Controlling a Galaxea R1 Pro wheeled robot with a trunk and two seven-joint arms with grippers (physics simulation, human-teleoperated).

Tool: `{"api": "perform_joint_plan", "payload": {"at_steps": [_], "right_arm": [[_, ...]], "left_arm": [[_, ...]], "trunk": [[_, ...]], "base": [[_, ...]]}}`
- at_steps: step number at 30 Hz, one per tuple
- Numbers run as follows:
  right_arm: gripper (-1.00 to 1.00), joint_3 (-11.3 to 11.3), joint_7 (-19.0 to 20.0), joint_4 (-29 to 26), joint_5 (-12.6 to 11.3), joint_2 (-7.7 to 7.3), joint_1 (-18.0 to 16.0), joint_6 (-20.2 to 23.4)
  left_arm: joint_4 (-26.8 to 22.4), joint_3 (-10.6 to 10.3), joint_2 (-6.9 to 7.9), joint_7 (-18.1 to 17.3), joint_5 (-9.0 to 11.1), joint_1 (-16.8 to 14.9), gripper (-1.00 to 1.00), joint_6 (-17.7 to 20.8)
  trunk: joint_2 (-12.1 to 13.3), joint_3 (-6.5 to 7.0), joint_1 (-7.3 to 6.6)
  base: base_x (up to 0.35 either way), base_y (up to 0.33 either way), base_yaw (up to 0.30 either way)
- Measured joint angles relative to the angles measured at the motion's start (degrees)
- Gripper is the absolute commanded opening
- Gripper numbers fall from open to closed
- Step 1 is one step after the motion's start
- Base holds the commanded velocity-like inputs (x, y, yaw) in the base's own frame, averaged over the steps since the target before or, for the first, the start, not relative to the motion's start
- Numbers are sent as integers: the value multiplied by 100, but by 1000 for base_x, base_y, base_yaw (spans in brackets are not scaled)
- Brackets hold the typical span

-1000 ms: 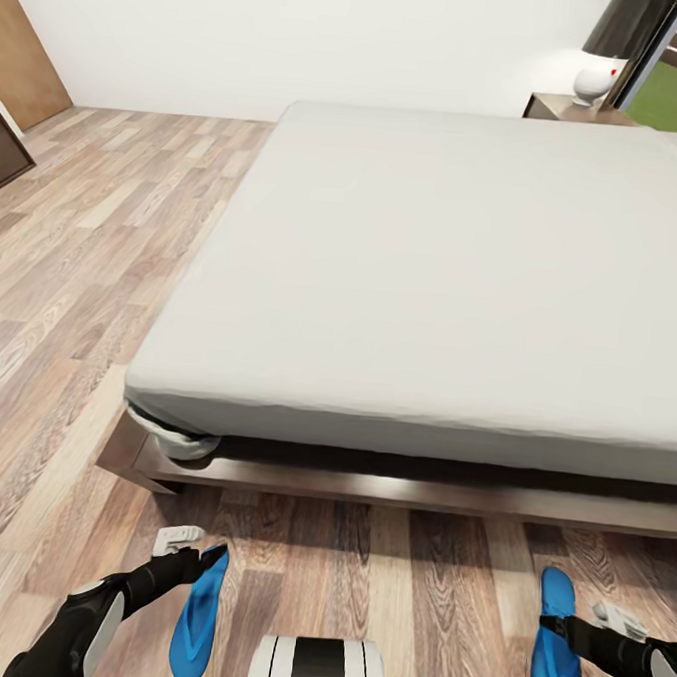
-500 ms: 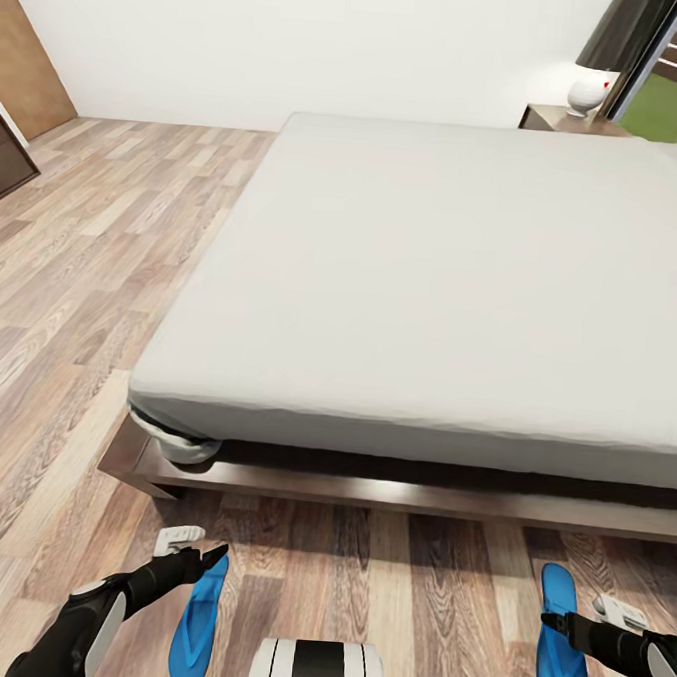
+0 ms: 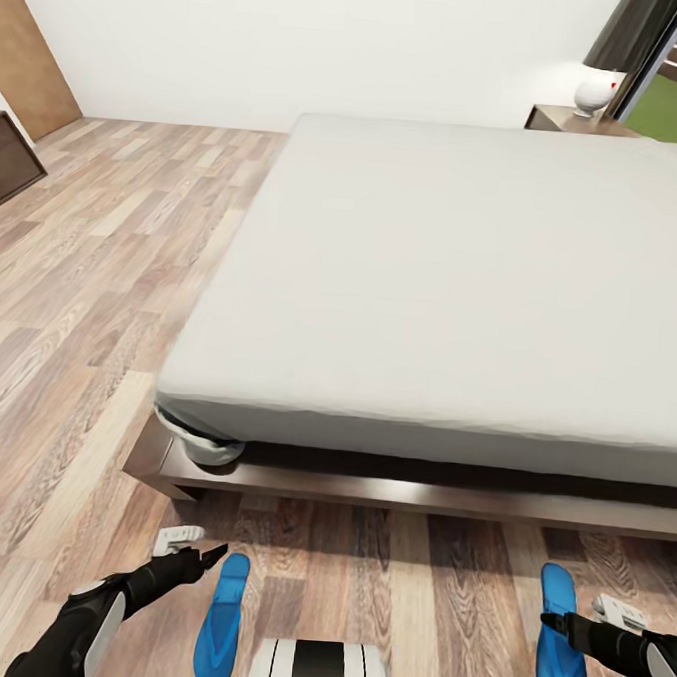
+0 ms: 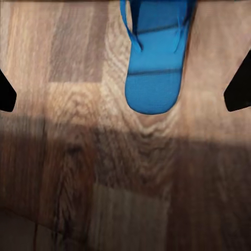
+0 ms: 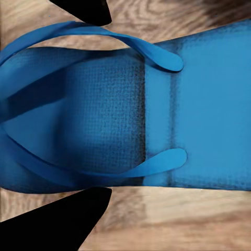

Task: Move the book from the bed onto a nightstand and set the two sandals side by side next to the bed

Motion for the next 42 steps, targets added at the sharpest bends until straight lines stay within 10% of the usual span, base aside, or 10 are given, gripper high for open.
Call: {"api": "perform_joint_plan", "payload": {"at_steps": [42], "right_arm": [[-100, 3, -4, 0, 1, 11, -2, 0]], "left_arm": [[0, -7, 9, -1, -8, 0, 100, 0]], "trunk": [[0, 0, 0]], "base": [[0, 281, 0]]}}
